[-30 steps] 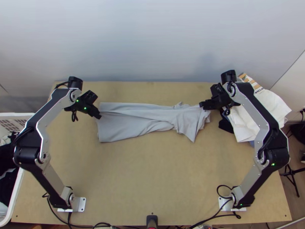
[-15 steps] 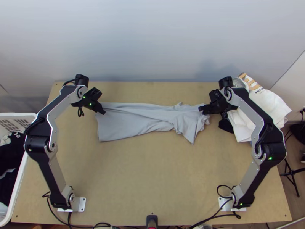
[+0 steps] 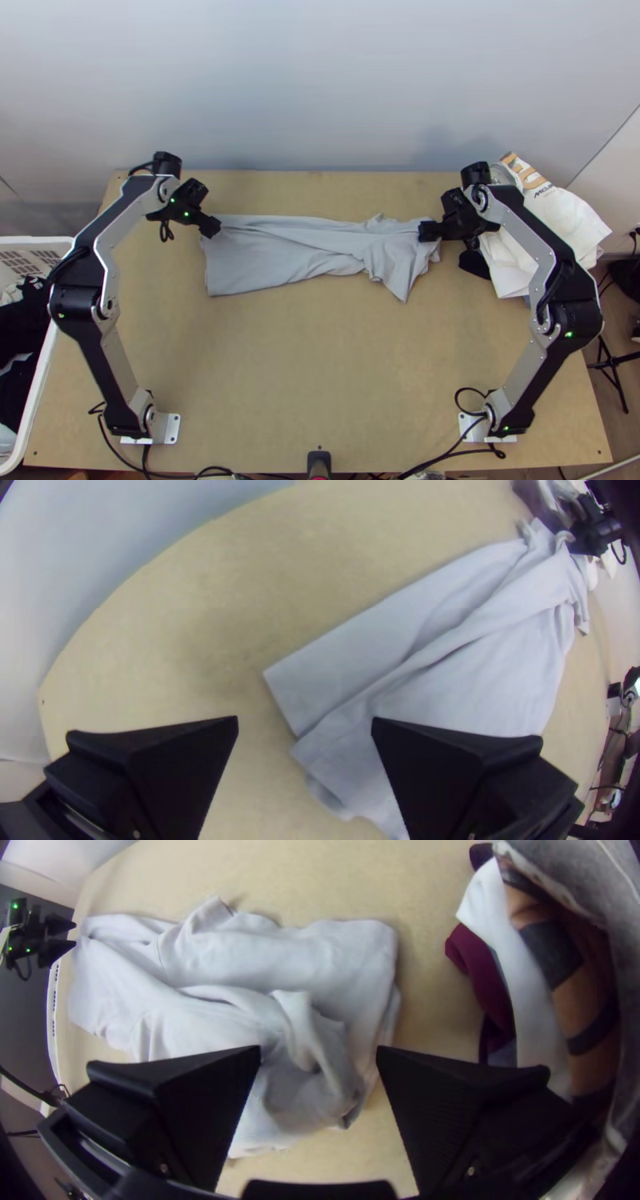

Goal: Fold the t-shirt

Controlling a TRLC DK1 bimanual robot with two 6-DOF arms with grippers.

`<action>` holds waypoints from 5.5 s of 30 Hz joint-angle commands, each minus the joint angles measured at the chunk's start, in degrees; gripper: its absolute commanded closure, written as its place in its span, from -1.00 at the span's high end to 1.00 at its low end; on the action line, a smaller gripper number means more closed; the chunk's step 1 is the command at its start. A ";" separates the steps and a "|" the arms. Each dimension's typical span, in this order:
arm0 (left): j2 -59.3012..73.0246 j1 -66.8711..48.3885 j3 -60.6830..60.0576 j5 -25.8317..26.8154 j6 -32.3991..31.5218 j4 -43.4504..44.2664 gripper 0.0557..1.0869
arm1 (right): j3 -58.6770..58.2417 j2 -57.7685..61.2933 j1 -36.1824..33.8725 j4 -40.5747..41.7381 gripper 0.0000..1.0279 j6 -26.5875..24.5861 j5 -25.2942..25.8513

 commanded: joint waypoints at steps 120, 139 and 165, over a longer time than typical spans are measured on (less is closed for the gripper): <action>-1.15 8.31 -11.65 28.54 -37.08 1.67 -0.92 | -8.65 -1.62 18.52 15.60 -0.95 -3.73 -0.57; -1.41 16.93 -9.11 28.54 -26.97 -7.82 -0.92 | -2.41 0.05 20.62 12.87 -0.94 -3.29 -0.48; -1.41 0.05 8.65 35.04 -38.66 -17.58 -0.92 | -0.65 9.19 18.78 15.16 -0.95 -3.55 -0.40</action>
